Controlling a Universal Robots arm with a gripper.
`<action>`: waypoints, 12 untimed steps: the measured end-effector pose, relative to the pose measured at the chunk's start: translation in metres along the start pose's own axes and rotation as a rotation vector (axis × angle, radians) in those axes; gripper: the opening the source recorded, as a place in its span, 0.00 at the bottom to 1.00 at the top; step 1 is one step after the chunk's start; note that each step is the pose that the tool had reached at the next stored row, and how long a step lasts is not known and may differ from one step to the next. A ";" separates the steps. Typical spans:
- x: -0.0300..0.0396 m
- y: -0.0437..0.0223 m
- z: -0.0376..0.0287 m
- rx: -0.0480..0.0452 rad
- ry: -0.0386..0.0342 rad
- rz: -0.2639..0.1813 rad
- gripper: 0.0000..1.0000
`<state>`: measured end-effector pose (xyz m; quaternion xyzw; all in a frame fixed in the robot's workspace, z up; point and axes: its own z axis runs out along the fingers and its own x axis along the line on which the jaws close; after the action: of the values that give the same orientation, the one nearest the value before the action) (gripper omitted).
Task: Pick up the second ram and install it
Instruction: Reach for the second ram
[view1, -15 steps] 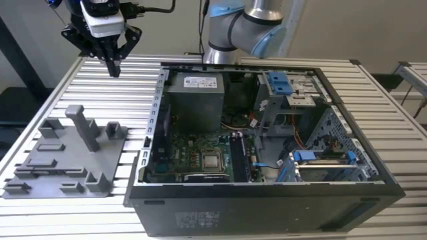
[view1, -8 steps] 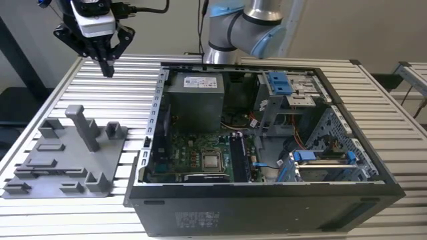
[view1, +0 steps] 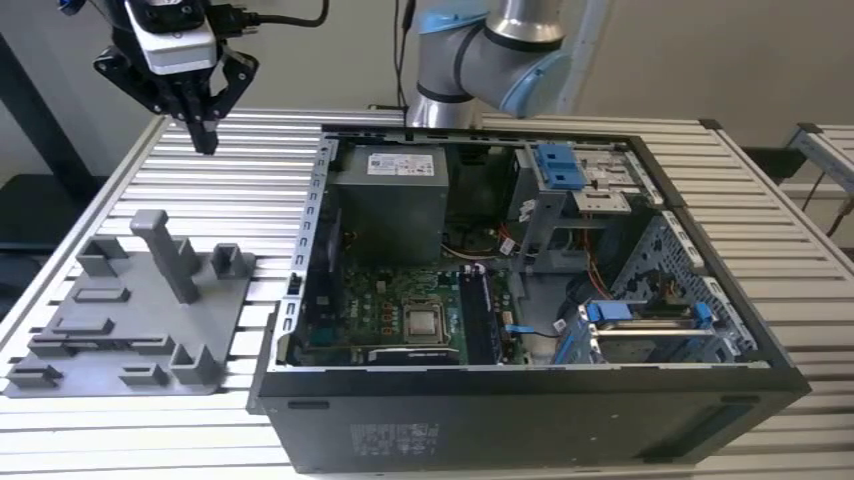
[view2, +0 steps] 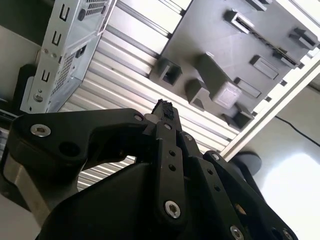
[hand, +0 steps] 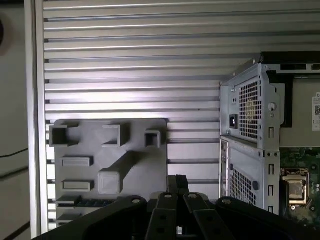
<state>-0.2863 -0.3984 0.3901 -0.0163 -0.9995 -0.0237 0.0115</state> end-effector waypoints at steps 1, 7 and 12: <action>0.0016 0.0000 0.0000 0.0000 0.0002 0.000 0.11; 0.0153 -0.0005 0.0003 0.0002 0.0004 -0.003 0.11; 0.0255 -0.0008 0.0006 0.0002 0.0005 -0.005 0.11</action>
<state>-0.3118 -0.3984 0.3901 -0.0139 -0.9996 -0.0236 0.0117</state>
